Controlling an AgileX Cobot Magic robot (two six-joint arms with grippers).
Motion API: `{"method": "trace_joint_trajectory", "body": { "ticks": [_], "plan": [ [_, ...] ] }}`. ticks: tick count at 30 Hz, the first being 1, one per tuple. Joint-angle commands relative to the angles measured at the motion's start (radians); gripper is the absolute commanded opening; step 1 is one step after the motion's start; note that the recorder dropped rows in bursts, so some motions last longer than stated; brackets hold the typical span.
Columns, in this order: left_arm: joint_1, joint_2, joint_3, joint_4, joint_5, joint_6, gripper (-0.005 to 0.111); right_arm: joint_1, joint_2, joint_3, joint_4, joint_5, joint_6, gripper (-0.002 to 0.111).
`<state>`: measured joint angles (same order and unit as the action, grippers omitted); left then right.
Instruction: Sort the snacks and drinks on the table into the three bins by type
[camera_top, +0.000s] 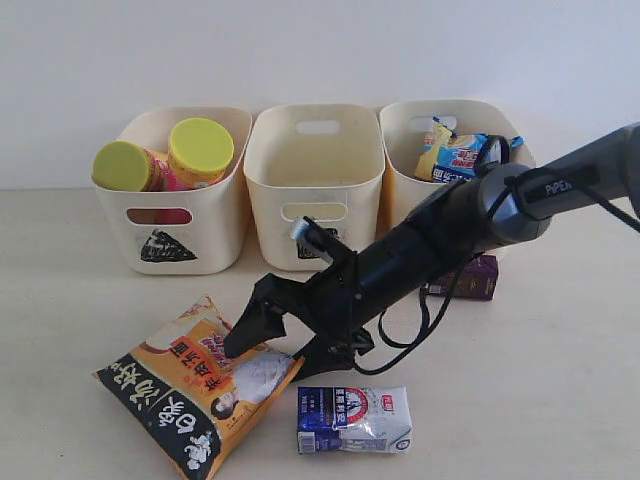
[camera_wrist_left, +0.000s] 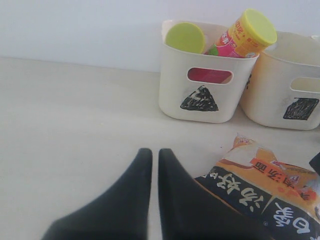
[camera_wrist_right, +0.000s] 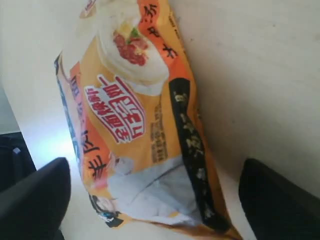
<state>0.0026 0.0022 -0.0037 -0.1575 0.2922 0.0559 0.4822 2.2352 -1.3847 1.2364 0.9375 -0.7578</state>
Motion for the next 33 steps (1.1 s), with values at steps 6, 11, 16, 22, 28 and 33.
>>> {"method": "trace_joint_trajectory", "body": {
  "ticks": [6,11,16,22,28,33],
  "plan": [
    [-0.004,-0.002,0.004,0.003,-0.001,0.005,0.004,0.056,0.011,-0.002,-0.029,-0.124,-0.007,0.084],
    [-0.004,-0.002,0.004,0.003,-0.001,0.005,0.004,0.065,0.011,-0.002,-0.020,-0.158,-0.011,0.083],
    [-0.004,-0.002,0.004,0.003,-0.001,0.005,0.004,0.076,0.011,-0.002,-0.020,-0.170,-0.011,0.083],
    [-0.004,-0.002,0.004,0.003,-0.001,0.005,0.004,0.086,0.059,-0.002,-0.017,-0.164,0.004,0.072],
    [-0.004,-0.002,0.004,0.003,-0.001,0.005,0.004,0.086,0.073,-0.003,-0.017,-0.173,0.019,0.046],
    [-0.004,-0.002,0.004,0.003,-0.001,0.005,0.004,0.086,0.073,-0.014,-0.015,-0.167,0.019,0.026]
  ]
}}
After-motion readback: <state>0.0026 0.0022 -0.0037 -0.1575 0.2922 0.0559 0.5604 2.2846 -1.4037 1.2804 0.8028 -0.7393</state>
